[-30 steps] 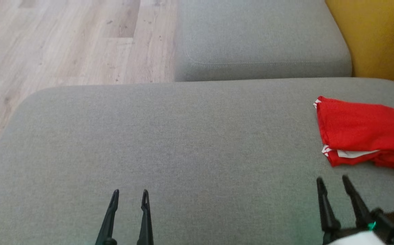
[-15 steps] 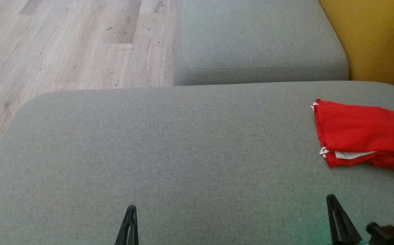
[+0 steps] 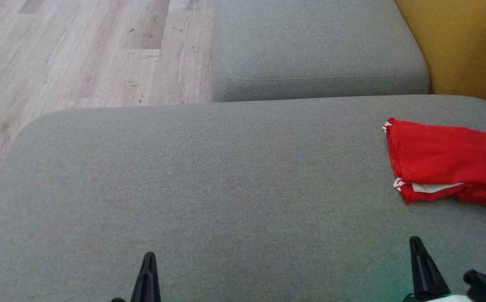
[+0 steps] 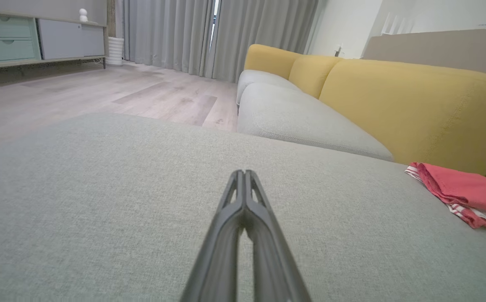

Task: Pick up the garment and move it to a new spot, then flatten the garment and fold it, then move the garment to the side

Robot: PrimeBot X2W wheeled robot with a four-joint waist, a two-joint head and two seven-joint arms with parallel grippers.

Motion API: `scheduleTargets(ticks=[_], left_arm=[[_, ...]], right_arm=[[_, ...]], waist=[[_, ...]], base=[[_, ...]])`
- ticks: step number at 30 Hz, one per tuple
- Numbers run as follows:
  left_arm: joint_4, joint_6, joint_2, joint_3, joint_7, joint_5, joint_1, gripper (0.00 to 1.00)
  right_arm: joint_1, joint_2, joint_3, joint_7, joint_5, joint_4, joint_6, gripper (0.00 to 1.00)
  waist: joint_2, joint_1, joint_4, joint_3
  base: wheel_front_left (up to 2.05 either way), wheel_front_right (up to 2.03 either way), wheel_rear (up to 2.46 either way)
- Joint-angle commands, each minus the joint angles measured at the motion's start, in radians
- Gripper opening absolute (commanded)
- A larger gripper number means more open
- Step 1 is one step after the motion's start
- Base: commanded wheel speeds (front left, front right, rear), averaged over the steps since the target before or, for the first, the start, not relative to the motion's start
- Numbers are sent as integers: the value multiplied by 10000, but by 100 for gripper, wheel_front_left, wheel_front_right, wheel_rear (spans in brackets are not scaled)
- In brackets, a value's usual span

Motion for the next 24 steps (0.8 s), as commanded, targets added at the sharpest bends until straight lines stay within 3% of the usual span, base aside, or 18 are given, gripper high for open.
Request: scheduleTargets(ticks=[1,24], left_arm=[[-262,-92,67,149,27,-202,-461,0],[206,-683,171,821,608,-3190,-1187,0]], right_arm=[[-463,-11,-83,19,205,-263,-1,0],[-1105,22,-325,647,2907,-134,-3,0]], waist=[[0,0,-4,7],[0,0,-142,242]], base=[[0,0,0],[0,0,0]])
